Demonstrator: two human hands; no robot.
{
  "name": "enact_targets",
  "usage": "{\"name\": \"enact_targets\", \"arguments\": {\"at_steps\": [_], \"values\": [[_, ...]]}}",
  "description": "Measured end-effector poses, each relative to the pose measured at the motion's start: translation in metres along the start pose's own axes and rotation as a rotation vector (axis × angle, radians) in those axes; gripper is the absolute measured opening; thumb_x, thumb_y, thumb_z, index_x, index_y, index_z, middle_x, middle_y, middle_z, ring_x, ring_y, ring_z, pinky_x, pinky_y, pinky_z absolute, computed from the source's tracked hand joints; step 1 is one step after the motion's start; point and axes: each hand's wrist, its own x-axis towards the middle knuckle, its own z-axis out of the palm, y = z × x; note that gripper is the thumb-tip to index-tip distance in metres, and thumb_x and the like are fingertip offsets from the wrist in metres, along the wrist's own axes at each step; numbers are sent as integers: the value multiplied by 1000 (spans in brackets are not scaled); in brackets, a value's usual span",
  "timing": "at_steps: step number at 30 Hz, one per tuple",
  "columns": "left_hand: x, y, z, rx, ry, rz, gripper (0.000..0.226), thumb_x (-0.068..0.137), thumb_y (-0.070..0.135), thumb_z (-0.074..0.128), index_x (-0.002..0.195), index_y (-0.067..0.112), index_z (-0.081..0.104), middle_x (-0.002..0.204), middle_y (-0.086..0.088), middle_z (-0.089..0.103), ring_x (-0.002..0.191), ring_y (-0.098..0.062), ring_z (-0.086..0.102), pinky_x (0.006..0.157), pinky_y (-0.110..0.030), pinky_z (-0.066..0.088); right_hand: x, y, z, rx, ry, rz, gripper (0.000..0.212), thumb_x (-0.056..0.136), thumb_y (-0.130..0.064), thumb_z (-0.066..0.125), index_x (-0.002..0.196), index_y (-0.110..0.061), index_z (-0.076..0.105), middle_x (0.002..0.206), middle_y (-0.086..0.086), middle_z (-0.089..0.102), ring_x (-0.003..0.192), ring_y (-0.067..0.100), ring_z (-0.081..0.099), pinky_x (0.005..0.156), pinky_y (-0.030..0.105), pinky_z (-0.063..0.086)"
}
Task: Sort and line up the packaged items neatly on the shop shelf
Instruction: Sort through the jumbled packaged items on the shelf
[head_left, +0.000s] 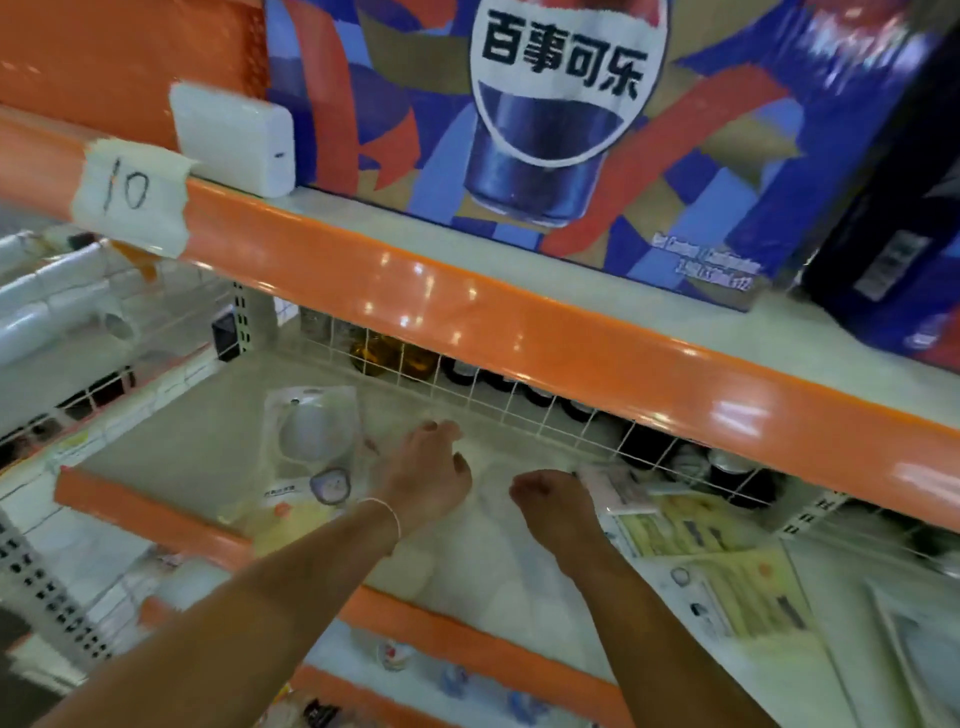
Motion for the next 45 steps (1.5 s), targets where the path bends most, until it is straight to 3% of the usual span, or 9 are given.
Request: {"name": "enact_targets", "arguments": {"at_steps": [6,11,19,24,27,34,39,42,45], "values": [[5,51,42,-88,-85,26,41,88,20,51,128,14,56,126,-6,57,111,-22,57,94,-29,46,10,55,-57,34,30,80,20,86,-14,55,79,1,67,71,8,61,61,16,52,60,26,43],[2,62,49,-83,-62,-50,45,90,19,49,135,12,50,132,-9,53,119,-24,53,98,-30,44,23,75,-63,125,-25,93,17,83,-19,58,68,-13,62,66,8,53,63,20,48,60,31,41],[-17,14,7,-51,93,-232,43,88,16,47,130,17,55,128,-3,54,116,-23,53,88,-24,42,27,20,7,256,-232,-32,29,81,-22,65,88,6,64,71,8,58,65,21,52,60,34,42],[-38,-44,-44,28,215,-334,41,81,25,46,118,12,61,114,-9,59,109,-34,56,91,-35,47,13,-29,68,266,-330,-107,5,82,-19,68,79,-16,71,83,8,71,75,21,64,68,35,50],[-46,-80,-71,70,226,-525,50,84,22,53,132,10,48,126,-16,50,117,-38,48,97,-41,42,7,-50,103,183,-314,-126,24,81,-28,69,101,-15,68,90,2,68,82,19,65,73,34,54],[-43,-119,-84,-313,194,-624,29,84,16,56,111,4,52,99,-15,63,80,-33,67,72,-43,58,-8,-73,136,89,-269,-99,55,73,-38,77,119,-18,56,110,-1,64,93,14,62,63,21,48],[-36,-122,-82,-401,304,-585,42,88,14,52,129,7,49,112,-13,61,95,-33,63,80,-37,55,-6,-80,139,280,-320,-20,68,58,-23,88,118,-16,57,104,3,68,91,18,68,70,31,58],[-32,-112,-82,-558,347,-594,35,92,16,55,126,11,50,103,-8,60,90,-29,64,72,-33,52,-4,-83,131,427,-380,28,53,63,-6,83,111,-13,61,100,8,70,88,24,69,67,34,58],[-25,-95,-82,-786,329,-638,8,87,17,61,89,10,57,78,-12,61,76,-34,67,69,-46,57,-8,-81,111,442,-385,8,33,82,2,68,110,-14,62,96,6,67,85,18,65,64,23,50]]}}
